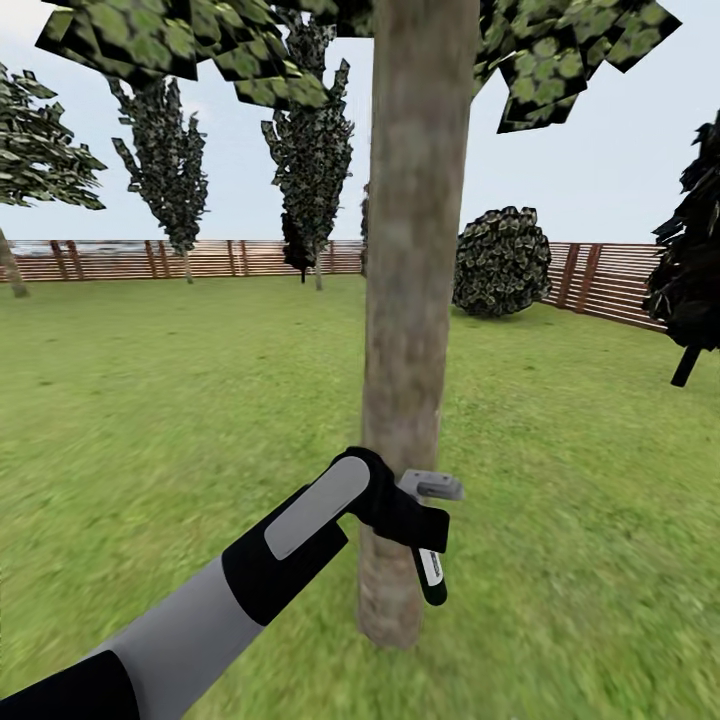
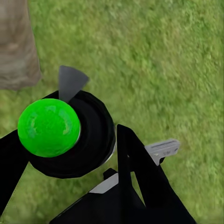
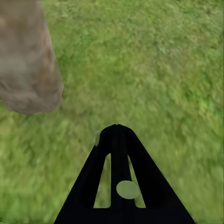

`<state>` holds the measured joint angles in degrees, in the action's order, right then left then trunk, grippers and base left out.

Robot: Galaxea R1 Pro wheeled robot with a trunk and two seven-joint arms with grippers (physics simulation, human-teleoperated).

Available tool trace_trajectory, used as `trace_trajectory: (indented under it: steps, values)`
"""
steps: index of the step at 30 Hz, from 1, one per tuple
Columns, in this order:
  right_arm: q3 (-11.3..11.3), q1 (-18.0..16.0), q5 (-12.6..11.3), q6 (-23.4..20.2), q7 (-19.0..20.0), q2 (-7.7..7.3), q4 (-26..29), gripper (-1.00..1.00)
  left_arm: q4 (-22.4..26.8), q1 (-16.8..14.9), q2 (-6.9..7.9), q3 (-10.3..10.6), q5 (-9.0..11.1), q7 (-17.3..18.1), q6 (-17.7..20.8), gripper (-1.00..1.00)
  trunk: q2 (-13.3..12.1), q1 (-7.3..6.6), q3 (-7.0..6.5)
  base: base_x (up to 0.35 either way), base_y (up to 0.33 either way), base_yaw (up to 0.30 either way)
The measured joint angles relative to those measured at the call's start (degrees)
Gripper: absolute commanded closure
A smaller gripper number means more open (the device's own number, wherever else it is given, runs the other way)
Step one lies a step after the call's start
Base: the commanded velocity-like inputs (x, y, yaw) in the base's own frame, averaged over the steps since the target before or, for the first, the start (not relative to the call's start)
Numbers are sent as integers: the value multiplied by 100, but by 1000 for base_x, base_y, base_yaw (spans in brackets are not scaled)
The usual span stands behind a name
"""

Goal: In the garden, pick up the pesticide atomizer on the floor and spray pesticide onto both trees until each tree trunk is fully covered.

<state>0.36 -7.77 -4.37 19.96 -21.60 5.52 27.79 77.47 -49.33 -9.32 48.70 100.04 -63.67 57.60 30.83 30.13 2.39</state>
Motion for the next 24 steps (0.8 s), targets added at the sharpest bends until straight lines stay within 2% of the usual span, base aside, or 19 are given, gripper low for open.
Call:
trace_trajectory:
  steps: [10,14,24]
  values:
    - [-4,0,0,0,-2,0,1,100,0,0,0,0,-2,0,-1,100,0,0,0,79,133,-168]
    - [-5,1,0,-1,-1,0,1,100,-1,0,0,0,0,0,0,100,-1,1,0,40,284,-102]
    - [-5,1,-1,-1,-1,0,1,100,-9,0,-7,0,0,0,0,100,-1,1,0,6,331,-216]
